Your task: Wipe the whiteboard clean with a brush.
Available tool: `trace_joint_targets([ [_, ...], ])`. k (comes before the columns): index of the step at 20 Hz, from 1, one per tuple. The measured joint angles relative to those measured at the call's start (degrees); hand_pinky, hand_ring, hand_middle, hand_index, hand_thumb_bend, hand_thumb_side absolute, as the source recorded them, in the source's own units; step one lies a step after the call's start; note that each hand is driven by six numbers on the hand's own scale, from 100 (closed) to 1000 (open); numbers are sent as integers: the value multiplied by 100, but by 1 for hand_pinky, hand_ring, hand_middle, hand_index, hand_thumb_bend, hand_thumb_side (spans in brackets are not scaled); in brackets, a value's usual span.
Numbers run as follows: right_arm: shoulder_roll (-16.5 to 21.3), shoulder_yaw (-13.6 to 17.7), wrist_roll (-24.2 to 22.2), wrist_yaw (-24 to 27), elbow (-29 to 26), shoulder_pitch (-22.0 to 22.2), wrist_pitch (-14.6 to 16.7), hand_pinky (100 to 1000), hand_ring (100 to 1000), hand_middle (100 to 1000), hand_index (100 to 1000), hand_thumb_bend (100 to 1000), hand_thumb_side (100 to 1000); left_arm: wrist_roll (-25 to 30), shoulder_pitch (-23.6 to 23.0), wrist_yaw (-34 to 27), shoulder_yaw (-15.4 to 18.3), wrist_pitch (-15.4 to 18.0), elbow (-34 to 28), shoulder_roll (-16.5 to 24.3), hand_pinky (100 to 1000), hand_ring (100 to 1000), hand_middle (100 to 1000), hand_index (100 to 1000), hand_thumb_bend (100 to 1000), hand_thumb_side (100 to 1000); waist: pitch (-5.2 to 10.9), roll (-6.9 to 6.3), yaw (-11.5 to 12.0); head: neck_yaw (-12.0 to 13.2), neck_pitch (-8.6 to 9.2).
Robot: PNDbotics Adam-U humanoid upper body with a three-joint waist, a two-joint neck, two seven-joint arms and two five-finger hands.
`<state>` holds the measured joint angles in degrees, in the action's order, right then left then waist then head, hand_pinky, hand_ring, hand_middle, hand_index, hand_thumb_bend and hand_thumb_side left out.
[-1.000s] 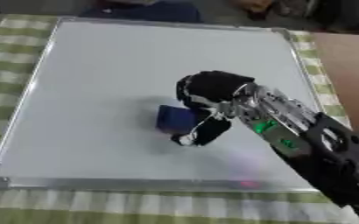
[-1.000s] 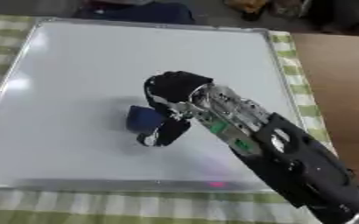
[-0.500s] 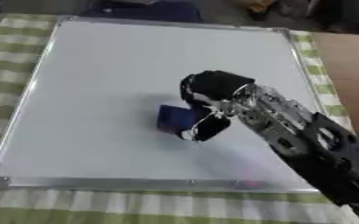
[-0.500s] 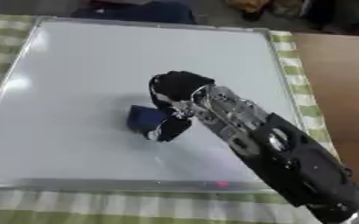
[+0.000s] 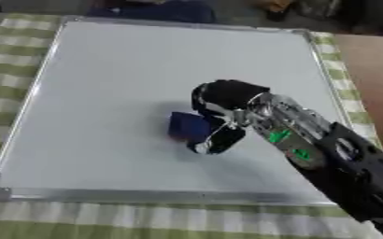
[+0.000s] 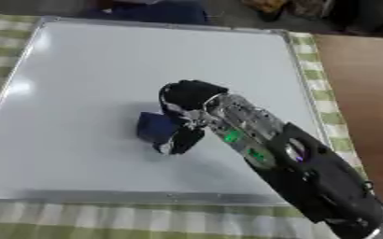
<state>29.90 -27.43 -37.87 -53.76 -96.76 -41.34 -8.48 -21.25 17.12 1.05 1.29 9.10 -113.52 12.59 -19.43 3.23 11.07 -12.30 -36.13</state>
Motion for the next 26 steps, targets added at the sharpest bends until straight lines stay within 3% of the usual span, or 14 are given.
trace_joint_targets([
  [10,-44,-2,351,-91,245,9,21,645,717,616,100,420,432,11,11,0,-25,-4,0,0,637,774,755,809,231,1000,-23,4,28,0,2],
  [26,-89,-15,566,29,386,80,33,638,718,602,100,334,356,84,13,0,-33,-21,0,-1,640,776,756,809,228,1000,-33,9,28,0,4],
])
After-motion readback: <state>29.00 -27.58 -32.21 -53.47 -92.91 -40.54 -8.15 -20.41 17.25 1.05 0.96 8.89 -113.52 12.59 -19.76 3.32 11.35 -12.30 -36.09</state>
